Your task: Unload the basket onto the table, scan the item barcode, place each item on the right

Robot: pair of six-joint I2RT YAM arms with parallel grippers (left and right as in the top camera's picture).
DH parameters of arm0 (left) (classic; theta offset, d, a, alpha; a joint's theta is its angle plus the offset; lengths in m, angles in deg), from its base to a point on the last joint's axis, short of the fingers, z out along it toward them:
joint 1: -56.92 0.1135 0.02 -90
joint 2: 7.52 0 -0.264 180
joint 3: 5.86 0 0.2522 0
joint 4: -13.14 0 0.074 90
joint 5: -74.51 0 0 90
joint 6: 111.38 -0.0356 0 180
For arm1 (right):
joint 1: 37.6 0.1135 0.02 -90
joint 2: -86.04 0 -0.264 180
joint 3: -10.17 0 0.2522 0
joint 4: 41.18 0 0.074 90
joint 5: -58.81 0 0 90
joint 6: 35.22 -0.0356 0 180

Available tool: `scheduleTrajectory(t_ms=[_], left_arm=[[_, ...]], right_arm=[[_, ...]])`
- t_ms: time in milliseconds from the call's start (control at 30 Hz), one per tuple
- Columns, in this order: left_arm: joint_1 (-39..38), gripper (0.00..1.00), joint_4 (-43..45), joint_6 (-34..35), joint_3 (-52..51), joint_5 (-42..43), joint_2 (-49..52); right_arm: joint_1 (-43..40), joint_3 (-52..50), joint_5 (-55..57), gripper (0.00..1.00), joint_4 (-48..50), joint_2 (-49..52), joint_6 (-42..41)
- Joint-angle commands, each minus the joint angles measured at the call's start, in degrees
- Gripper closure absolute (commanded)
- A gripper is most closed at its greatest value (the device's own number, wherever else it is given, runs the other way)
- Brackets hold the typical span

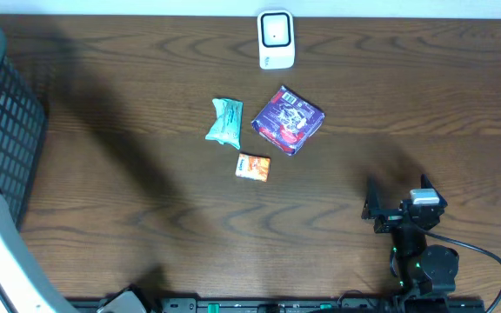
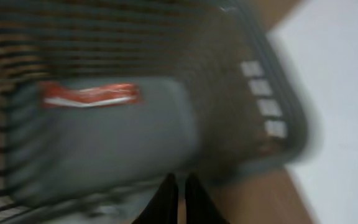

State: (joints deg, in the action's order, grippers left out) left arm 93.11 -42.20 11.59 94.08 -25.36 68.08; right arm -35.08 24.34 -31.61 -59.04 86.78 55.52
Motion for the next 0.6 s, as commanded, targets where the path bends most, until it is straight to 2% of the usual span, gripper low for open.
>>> scheduleTrajectory(t_ms=[0,233,400,567], left_arm=[[0.37,0.92,-2.8,-0.74,0.31,-11.19,5.7],[0.39,0.93,-6.62,-0.76,0.31,-9.86,12.9],[0.39,0.92,-6.97,-1.42,0.37,-4.35,11.93],[0.39,0.93,-6.08,-1.4,0.76,-2.75,9.44]], right_arm=[[-0.39,-0.09,-0.31,0.01,-0.22,-0.13,0.61],[-0.39,-0.09,-0.31,0.01,-0.22,-0.13,0.61],[-0.39,-0.09,-0.31,0.01,-0.22,-0.13,0.61],[-0.39,-0.09,-0.31,0.01,-0.22,-0.13,0.61]])
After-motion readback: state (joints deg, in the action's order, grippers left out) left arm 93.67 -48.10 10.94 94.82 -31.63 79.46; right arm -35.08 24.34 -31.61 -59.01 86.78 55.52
